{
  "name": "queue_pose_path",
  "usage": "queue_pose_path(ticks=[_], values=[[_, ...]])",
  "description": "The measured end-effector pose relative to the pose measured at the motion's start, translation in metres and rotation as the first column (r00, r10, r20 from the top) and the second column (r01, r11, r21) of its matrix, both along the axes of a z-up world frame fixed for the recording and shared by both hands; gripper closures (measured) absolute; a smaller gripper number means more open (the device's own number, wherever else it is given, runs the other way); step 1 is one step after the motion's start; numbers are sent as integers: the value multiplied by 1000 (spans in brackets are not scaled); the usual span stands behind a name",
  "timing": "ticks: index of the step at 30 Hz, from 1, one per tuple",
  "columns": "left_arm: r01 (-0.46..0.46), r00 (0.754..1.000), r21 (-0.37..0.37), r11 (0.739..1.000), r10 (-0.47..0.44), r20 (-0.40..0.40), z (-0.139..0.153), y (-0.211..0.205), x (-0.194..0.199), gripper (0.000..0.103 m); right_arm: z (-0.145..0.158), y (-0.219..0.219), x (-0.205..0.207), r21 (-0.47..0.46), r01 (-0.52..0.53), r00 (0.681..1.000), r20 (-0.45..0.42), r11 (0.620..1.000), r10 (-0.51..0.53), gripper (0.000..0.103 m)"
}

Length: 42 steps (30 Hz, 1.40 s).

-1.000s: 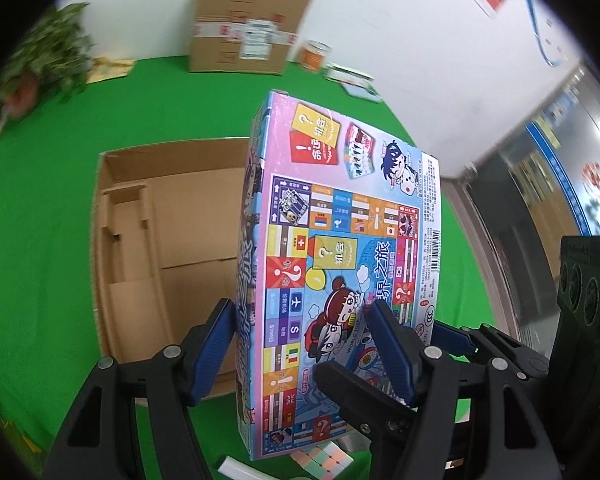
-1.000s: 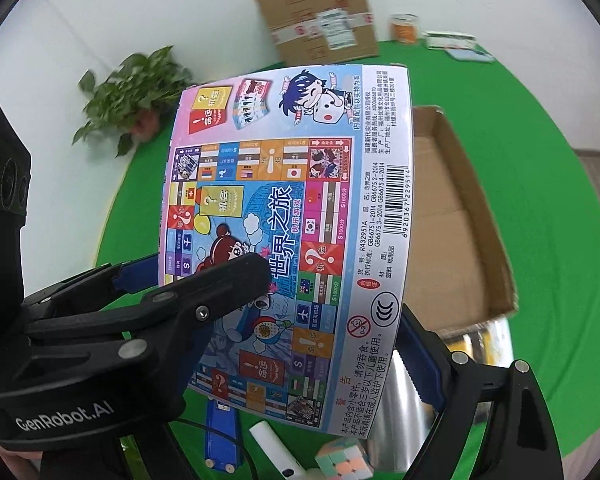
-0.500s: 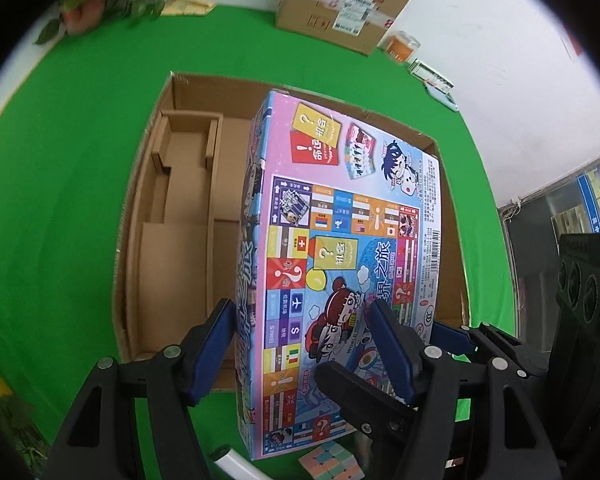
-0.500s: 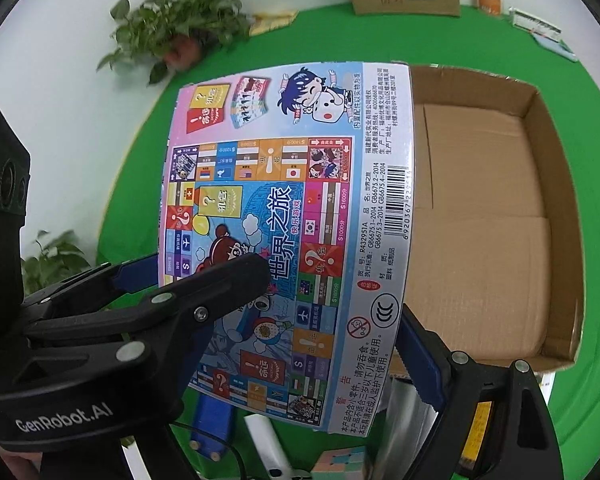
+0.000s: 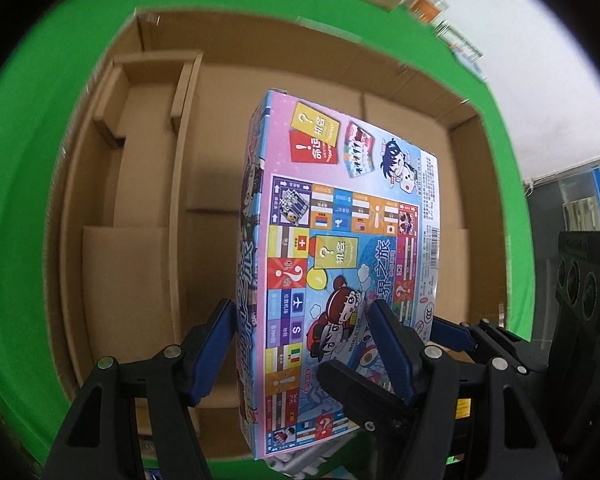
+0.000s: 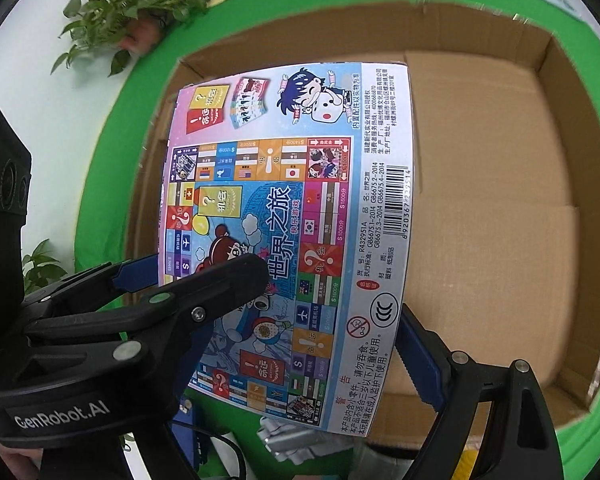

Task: Organize rigid objects
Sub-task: 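Lift the board-game box and lower it into the large tray beside the insert, then open both grippers and withdraw them from the board-game box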

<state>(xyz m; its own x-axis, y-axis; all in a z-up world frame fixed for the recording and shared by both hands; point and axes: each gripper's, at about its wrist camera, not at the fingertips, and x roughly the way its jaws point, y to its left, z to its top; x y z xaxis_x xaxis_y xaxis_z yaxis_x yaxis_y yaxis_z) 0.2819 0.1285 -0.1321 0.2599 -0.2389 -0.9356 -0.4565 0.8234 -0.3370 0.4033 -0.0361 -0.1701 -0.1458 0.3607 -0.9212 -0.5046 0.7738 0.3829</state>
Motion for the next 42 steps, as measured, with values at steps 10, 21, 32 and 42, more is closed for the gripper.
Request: queue_pose_path(ticks=[10, 21, 32, 42], values=[[-34, 999, 87, 996, 33, 16, 22, 30, -30, 39, -57, 18, 19, -23, 3, 996, -93, 1000, -6, 20], [23, 999, -7, 1000, -23, -40, -4, 19, -55, 44, -81, 77, 25, -20, -84, 994, -78, 996, 82, 40], [-4, 1000, 124, 992, 2, 17, 32, 19, -90, 47, -32, 62, 41, -12, 42, 991, 131, 999, -40, 28], [-140, 960, 370, 919, 35, 277, 140, 11, -142, 26, 69, -10, -8, -6, 125, 935, 335, 992, -116, 48]])
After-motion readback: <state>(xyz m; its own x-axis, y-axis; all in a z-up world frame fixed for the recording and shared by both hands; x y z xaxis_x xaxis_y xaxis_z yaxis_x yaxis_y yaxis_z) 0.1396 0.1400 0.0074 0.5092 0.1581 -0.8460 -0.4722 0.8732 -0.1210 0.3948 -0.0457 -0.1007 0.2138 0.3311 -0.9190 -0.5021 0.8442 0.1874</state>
